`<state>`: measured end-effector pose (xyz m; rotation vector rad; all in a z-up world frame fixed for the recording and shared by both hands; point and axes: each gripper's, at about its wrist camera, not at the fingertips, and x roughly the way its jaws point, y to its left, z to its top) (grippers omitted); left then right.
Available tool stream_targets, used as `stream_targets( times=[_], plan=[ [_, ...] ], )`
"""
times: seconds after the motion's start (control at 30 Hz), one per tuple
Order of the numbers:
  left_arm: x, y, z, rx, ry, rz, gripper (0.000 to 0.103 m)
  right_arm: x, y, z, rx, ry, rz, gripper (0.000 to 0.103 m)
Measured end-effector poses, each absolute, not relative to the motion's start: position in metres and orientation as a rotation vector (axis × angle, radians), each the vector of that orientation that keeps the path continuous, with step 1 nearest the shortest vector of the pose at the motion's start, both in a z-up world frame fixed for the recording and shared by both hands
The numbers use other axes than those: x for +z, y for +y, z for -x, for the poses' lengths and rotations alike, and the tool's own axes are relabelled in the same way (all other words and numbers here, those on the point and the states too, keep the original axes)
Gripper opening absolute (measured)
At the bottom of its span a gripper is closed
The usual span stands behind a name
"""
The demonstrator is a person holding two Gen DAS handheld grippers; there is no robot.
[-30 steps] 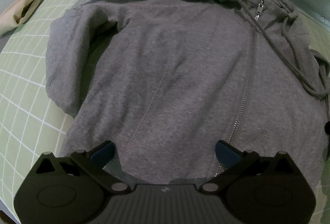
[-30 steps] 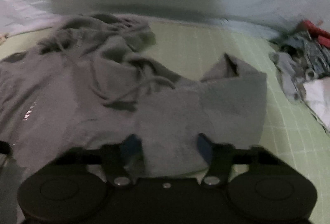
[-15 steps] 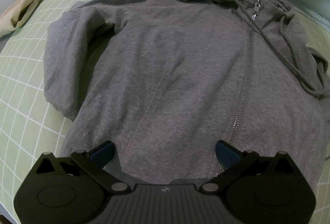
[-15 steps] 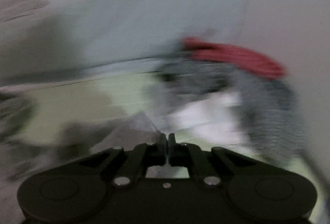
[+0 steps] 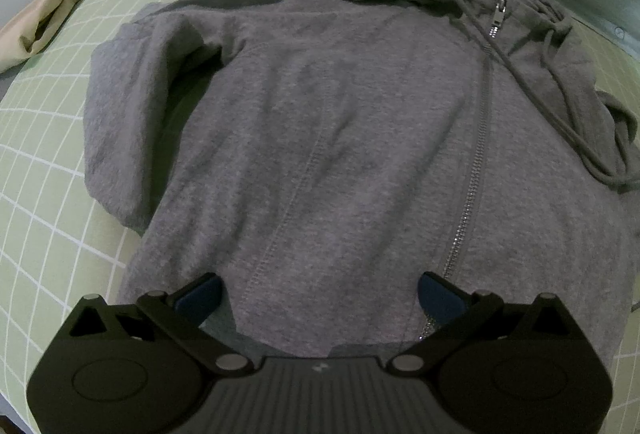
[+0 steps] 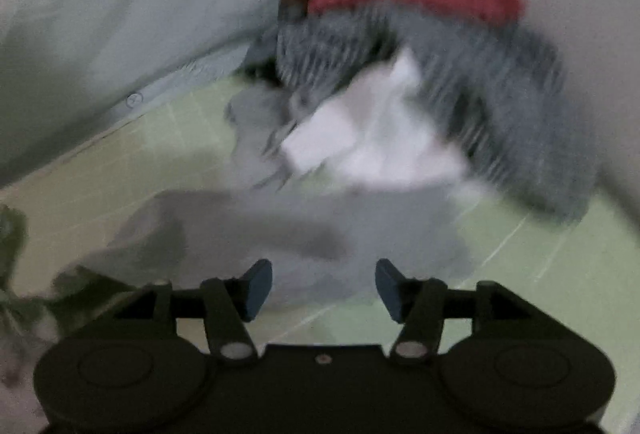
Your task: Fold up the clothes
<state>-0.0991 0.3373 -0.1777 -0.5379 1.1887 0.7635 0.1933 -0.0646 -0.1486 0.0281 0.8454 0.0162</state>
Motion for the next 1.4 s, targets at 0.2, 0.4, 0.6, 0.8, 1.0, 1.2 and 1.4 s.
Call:
stream_targets(
  times=[0.2,0.4,0.6,0.8,1.0,1.2,1.4],
  plan=[
    [-0.178,0.339,0.100,0.765,1.188,0.538,0.103,-0.177,-0.057,-0.211,-0.035,0.836,-0.047,0.080],
    [-0.178,0.340,0.099,0.766,1.193,0.542,0.103,-0.190,-0.057,-0.223,-0.002,0.822,-0.015,0.080],
    [-0.178,0.341,0.099,0.768,1.198,0.545,0.103,-0.186,-0.073,-0.213,0.032,0.798,0.002,0.010],
    [-0.178,0.342,0.099,0.768,1.202,0.548,0.103,-0.185,-0.104,-0.196,-0.014,0.806,0.056,0.003],
    [-0.180,0.342,0.098,0.769,1.200,0.548,0.103,-0.183,-0.155,-0.188,-0.159,0.841,0.092,0.003],
    [-0.180,0.340,0.097,0.775,1.201,0.551,0.103,-0.176,-0.190,-0.192,-0.182,0.824,-0.050,0.042],
    [-0.180,0.340,0.097,0.787,1.208,0.562,0.103,-0.182,-0.223,-0.213,-0.250,0.780,-0.260,0.057]
  ],
)
